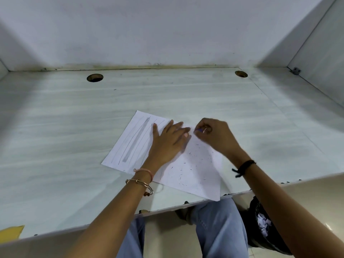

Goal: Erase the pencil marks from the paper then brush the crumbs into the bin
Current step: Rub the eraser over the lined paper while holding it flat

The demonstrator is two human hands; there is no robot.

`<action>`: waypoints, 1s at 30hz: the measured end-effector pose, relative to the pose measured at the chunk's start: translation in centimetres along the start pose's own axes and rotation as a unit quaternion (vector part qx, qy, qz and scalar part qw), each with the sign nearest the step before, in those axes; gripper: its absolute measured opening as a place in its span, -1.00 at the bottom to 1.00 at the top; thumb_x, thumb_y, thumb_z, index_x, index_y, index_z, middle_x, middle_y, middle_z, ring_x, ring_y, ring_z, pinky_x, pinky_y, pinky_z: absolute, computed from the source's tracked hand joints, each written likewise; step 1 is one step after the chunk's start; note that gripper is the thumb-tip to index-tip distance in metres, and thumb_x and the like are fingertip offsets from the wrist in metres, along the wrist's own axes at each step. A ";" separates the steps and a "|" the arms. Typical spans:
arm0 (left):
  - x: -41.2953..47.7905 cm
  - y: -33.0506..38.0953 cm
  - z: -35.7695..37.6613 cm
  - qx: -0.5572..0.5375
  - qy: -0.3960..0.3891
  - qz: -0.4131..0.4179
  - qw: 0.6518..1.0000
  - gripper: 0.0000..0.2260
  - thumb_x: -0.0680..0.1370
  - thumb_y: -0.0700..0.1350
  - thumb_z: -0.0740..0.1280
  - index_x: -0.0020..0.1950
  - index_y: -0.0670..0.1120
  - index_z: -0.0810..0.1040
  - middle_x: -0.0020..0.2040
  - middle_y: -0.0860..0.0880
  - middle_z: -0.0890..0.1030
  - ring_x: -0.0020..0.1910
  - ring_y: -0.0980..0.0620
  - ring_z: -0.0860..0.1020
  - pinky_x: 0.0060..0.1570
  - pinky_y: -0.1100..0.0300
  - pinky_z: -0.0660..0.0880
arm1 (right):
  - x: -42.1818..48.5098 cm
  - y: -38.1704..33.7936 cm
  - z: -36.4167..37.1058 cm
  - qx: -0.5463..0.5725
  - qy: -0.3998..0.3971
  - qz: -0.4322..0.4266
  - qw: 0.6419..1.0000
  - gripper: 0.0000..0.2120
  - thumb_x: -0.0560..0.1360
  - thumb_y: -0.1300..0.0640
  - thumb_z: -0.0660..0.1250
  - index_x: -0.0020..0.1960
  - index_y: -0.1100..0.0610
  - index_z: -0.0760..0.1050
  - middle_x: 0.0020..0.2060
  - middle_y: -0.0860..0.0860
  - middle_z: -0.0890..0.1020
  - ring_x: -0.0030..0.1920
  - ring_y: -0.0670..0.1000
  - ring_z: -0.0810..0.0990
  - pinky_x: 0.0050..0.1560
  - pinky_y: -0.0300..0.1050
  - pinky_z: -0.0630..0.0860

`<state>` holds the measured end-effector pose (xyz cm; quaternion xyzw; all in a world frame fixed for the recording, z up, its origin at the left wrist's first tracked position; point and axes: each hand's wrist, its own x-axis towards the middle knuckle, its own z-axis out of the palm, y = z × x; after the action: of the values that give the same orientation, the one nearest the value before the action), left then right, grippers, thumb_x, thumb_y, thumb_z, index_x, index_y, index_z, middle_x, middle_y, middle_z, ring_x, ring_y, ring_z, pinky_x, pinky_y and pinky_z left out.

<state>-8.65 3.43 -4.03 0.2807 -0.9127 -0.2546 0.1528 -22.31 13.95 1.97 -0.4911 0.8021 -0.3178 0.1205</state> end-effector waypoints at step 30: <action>-5.3 -3.4 -1.7 0.155 -0.034 -0.004 0.987 -0.57 0.66 0.18 -0.20 0.55 0.30 -0.09 0.60 0.12 -0.12 0.56 0.12 -0.18 0.42 -0.32 -0.29 | -8.2 -5.2 4.9 -0.012 -0.172 -0.128 0.977 -0.94 0.36 0.18 0.45 -0.17 0.07 0.63 -0.31 -0.07 0.60 -0.25 -0.08 0.48 -0.24 -0.38 0.38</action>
<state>-2.27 3.51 -5.18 0.2956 -0.9447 -0.1203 0.0759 -12.13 17.46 0.56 -0.6385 0.7034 -0.2317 0.2092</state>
